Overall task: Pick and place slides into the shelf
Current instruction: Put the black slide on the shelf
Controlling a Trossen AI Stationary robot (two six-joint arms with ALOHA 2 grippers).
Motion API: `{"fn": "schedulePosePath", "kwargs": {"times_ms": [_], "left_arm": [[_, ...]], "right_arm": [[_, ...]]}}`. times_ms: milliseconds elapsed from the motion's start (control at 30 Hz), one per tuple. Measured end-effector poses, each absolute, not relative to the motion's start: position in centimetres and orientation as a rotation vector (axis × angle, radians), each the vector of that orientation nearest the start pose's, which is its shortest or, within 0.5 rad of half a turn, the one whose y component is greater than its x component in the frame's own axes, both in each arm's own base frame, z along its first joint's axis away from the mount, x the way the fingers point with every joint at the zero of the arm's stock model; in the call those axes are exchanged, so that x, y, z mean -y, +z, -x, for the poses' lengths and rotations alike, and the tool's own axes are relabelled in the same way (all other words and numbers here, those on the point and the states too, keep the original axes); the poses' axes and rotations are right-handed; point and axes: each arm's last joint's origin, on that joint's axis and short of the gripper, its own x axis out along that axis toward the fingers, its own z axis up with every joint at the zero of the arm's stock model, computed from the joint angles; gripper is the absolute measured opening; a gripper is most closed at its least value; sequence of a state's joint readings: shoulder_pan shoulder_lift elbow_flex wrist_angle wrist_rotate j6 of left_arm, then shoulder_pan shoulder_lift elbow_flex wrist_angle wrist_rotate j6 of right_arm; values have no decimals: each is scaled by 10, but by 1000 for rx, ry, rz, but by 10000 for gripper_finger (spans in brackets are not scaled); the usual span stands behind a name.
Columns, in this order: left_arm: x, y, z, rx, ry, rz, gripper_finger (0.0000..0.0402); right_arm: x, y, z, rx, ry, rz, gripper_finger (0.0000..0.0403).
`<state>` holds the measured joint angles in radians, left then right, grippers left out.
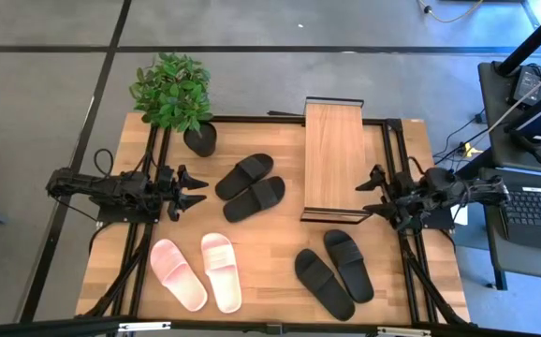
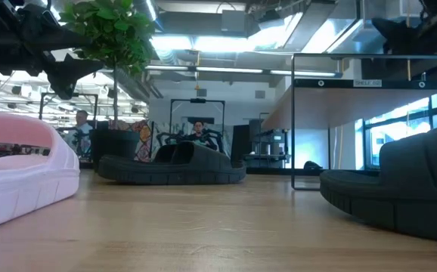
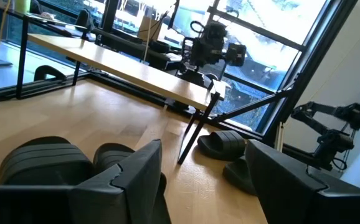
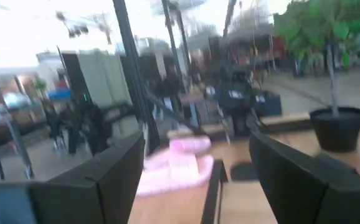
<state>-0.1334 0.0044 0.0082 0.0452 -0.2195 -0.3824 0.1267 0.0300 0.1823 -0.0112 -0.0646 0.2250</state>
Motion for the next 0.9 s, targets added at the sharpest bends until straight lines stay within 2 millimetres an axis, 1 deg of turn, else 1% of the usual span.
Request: {"fn": "schedulePosePath", "kwargs": {"times_ms": [133,233,367,500,700,833,900], "left_arm": [[7,170,-97,65,76,391,223],[7,170,-97,64,76,391,223],[7,170,-97,64,75,391,223],[7,170,-97,64,75,391,223],[7,170,-97,64,76,391,223],[7,170,-97,65,76,391,223],[7,170,-97,64,75,391,223]], "right_arm": [[-12,253,-80,6,193,-202,289],[-13,280,-86,-75,185,-157,289],[-17,317,-104,-173,199,-110,289],[-28,346,-129,-314,238,-76,289],[-56,375,-170,-503,257,-37,289],[-80,387,-187,-606,246,-19,289],[-92,390,-192,-657,228,-16,289]]}}
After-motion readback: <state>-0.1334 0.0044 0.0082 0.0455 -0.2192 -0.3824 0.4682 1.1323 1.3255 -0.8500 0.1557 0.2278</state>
